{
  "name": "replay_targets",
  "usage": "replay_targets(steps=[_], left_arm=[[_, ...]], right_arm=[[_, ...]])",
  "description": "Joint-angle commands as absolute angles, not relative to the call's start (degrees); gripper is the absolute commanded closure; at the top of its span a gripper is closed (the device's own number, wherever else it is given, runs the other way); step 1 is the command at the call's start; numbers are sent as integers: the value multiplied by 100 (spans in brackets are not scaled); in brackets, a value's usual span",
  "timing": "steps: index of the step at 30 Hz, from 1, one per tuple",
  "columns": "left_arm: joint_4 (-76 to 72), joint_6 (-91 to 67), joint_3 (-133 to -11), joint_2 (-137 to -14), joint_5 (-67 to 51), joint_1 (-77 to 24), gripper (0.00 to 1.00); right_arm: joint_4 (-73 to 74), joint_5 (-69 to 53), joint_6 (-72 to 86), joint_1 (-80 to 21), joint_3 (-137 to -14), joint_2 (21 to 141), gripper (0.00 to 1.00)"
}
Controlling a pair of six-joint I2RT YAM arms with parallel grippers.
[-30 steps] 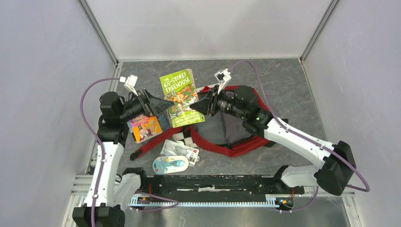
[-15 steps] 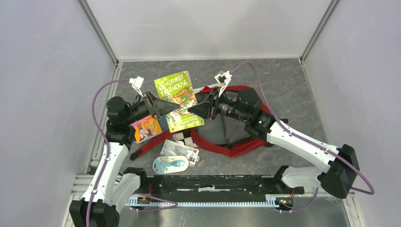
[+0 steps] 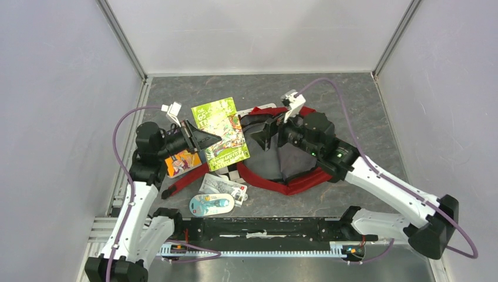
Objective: Pack the student bag
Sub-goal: Place the book in the student bag.
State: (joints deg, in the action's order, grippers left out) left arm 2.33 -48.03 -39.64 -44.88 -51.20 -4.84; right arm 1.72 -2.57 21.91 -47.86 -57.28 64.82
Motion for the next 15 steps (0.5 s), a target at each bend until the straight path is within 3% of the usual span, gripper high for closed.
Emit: replay_targets(steps=[1, 10, 15], left_arm=[[1631, -3453, -4389, -4271, -4223, -458, 98], [2287, -2774, -4188, -4109, -3460, -458, 98], [2218, -2835, -4050, -4028, -3557, -456, 98]], right_arm=[[1419, 734, 1505, -4169, -5514, 6034, 2], [2071, 366, 1342, -2438, -4480, 5892, 2], [1747, 15, 1279, -1802, -4078, 6221, 11]])
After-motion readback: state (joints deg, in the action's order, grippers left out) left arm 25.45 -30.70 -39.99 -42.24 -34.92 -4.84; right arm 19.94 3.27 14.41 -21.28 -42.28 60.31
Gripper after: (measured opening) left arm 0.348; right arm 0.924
